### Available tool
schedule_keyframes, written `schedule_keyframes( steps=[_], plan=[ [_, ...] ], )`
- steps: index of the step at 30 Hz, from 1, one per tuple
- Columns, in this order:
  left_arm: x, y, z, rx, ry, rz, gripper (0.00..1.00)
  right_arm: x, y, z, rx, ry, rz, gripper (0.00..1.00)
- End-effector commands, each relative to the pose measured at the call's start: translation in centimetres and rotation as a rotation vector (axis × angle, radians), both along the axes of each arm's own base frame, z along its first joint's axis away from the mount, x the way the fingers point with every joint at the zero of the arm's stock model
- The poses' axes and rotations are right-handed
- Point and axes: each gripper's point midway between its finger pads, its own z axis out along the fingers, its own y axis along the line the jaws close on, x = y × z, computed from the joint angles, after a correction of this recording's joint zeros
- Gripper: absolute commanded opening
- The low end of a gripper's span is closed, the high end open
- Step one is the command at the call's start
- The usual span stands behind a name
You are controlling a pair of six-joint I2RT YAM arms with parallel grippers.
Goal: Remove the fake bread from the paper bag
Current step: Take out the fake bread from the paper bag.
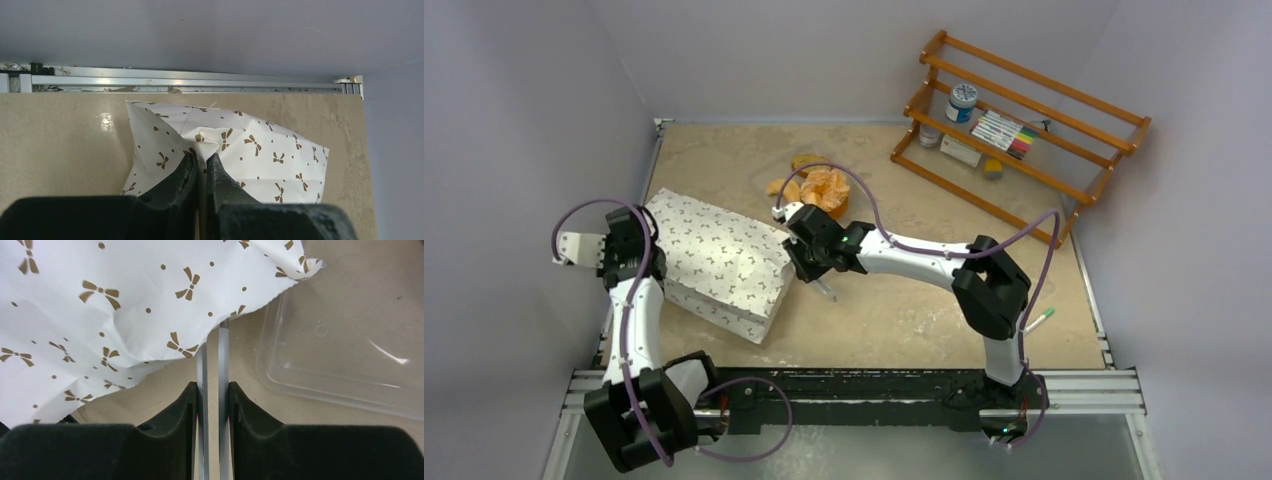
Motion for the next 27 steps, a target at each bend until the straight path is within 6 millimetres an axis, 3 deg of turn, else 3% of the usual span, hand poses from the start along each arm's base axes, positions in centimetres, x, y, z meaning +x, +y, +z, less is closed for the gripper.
schedule_keyframes(
  steps=[1,10,17,27],
  plan=[
    [2.3,1.1,4.1,0.021,-0.079,-0.032,0.00,1.3,-0.1,5.2,0.102,-0.100,-0.045,0.19],
    [5.8,0.3,2.9,-0.101,-0.108,-0.177,0.00,-0.4,0.1,8.1,0.216,-0.124,-0.009,0.19],
    [7.4,-0.7,0.9,-0.193,-0.114,-0.254,0.00,-2.4,0.4,8.4,0.243,-0.113,0.026,0.19],
    [7.0,-0.5,1.1,-0.199,-0.115,-0.228,0.00,-2.0,-3.3,7.0,0.180,-0.156,-0.103,0.20]
  ],
)
